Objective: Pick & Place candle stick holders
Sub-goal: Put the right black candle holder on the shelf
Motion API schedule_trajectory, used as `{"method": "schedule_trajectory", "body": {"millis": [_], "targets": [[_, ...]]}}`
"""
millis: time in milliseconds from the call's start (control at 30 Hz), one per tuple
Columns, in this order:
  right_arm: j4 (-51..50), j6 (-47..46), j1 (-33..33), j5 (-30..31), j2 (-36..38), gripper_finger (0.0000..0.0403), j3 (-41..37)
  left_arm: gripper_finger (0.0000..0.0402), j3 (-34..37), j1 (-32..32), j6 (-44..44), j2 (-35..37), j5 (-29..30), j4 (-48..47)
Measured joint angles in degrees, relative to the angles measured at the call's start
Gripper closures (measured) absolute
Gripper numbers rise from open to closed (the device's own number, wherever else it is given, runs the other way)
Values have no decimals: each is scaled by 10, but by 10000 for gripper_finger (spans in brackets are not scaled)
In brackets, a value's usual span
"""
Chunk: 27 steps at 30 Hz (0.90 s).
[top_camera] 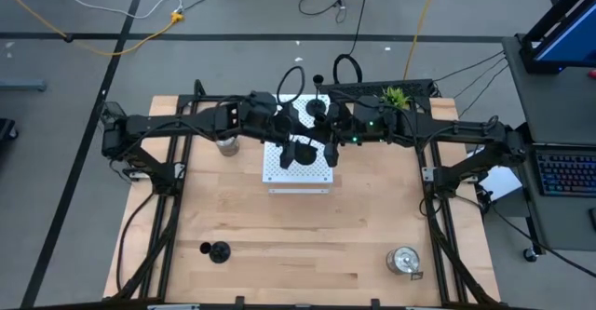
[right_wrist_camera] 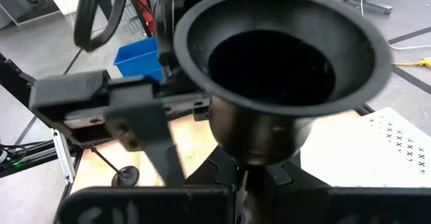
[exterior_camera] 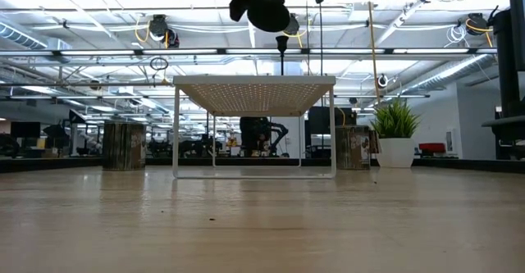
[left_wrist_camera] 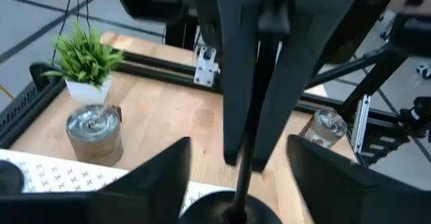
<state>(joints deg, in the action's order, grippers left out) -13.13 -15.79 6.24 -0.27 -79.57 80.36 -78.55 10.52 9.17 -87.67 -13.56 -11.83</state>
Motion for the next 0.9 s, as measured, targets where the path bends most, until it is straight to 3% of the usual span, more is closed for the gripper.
{"method": "schedule_trajectory", "body": {"millis": [300, 633, 900], "targets": [[-6, 7, 0, -5, 1, 399, 0, 375, 0, 0, -15, 0, -12, 30], [-10, 11, 0, -2, 1, 391, 1, 384, 0, 4, -21, 0, -27, 25], [-6, 14, 1, 6, 2, 333, 0, 389, 0, 7, -31, 0, -12, 8]]}}
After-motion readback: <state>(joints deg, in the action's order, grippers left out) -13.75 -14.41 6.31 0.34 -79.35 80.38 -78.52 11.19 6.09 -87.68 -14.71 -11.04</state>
